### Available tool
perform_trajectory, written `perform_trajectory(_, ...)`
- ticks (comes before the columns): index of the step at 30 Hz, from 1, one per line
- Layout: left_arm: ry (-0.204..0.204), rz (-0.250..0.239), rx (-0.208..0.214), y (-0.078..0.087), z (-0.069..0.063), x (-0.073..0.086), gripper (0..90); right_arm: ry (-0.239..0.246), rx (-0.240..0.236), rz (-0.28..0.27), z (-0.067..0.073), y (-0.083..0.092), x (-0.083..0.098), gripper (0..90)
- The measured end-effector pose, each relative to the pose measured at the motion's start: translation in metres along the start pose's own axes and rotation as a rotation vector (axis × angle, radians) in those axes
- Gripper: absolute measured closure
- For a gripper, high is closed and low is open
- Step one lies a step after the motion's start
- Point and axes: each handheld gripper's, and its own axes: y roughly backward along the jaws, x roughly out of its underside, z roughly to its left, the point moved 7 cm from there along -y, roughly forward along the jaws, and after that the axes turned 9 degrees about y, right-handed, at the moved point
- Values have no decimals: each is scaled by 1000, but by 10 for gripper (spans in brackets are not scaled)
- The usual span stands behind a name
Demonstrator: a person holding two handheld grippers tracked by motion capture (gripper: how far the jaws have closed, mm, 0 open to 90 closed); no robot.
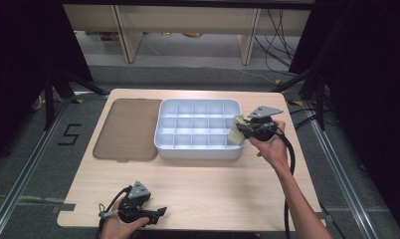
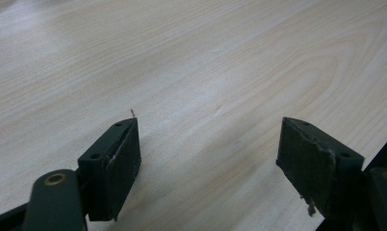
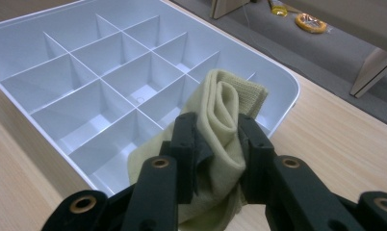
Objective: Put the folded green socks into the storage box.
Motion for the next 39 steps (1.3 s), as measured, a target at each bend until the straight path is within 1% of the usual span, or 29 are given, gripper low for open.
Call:
perform_trajectory(1,0,0,0,0,0,0,229,0,0,0,0,0,0,724)
perform_trajectory(2,0,-8,-8,-1,0,-1,229,17,8,-5,-1,-3,0,724)
perform_trajectory(3,9,-3,-8,-1,0,0,229,17,8,-5,-1,-3,0,724)
perform_trajectory(4,7,3,2,-1,-1,0,229,6,2,14,0,-2,1,724)
perform_trajectory(5,12,-1,0,-1,-1,0,228,13,7,7,-1,-4,2,724)
perform_trajectory(9,-2,-3,-15,0,1,0,229,27,21,11,-1,-11,4,724)
perform_trajectory(10,3,-5,-4,0,-1,0,229,27,21,11,-1,-11,4,724)
perform_trajectory(11,-2,-6,-6,0,-1,-1,228,23,18,17,-1,-12,5,724)
perform_trajectory(12,10,-6,-9,0,0,-1,229,21,24,10,-1,-14,5,724)
perform_trajectory(13,12,-4,1,0,-1,0,228,25,31,8,-1,-16,5,724)
perform_trajectory(16,4,0,-12,0,0,0,228,45,30,37,0,-19,7,724)
perform_trajectory(17,5,-7,-11,0,0,0,228,53,29,32,1,-21,6,724)
perform_trajectory(19,-3,0,-3,1,-1,0,228,54,23,44,3,-22,7,724)
perform_trajectory(20,-13,-6,-5,0,0,-1,228,52,29,44,4,-23,6,724)
perform_trajectory(21,-11,-12,-9,0,0,-1,228,50,37,53,5,-23,7,724)
perform_trajectory(22,1,-4,-12,0,0,-1,228,71,36,56,5,-25,7,724)
perform_trajectory(23,-2,4,-14,1,0,0,228,71,36,56,5,-25,7,724)
perform_trajectory(24,0,3,-11,1,0,0,228,102,52,60,3,-26,7,723)
perform_trajectory(25,-3,5,-11,1,0,0,228,88,46,64,6,-28,7,723)
perform_trajectory(26,1,4,0,1,-1,0,228,91,36,77,7,-27,8,723)
perform_trajectory(27,-24,7,-4,1,0,-1,228,92,54,73,6,-29,8,723)
perform_trajectory(28,-21,1,-5,1,-1,-1,228,113,49,81,6,-28,9,723)
perform_trajectory(30,-22,-7,-1,0,-1,-1,228,101,63,86,6,-30,11,723)
perform_trajectory(32,-23,-2,-5,0,0,-1,228,119,58,92,5,-31,12,722)
perform_trajectory(34,-14,-2,-6,0,-1,-1,228,103,62,92,6,-33,14,721)
perform_trajectory(35,-13,-2,-5,0,-1,-1,228,141,57,94,5,-34,14,721)
perform_trajectory(36,-14,-2,-5,0,-1,-1,228,141,57,94,5,-34,14,721)
perform_trajectory(37,-15,-2,-5,0,-1,-1,228,113,65,95,8,-36,15,721)
perform_trajectory(39,-13,-2,-5,0,-1,-1,228,128,63,90,7,-36,15,721)
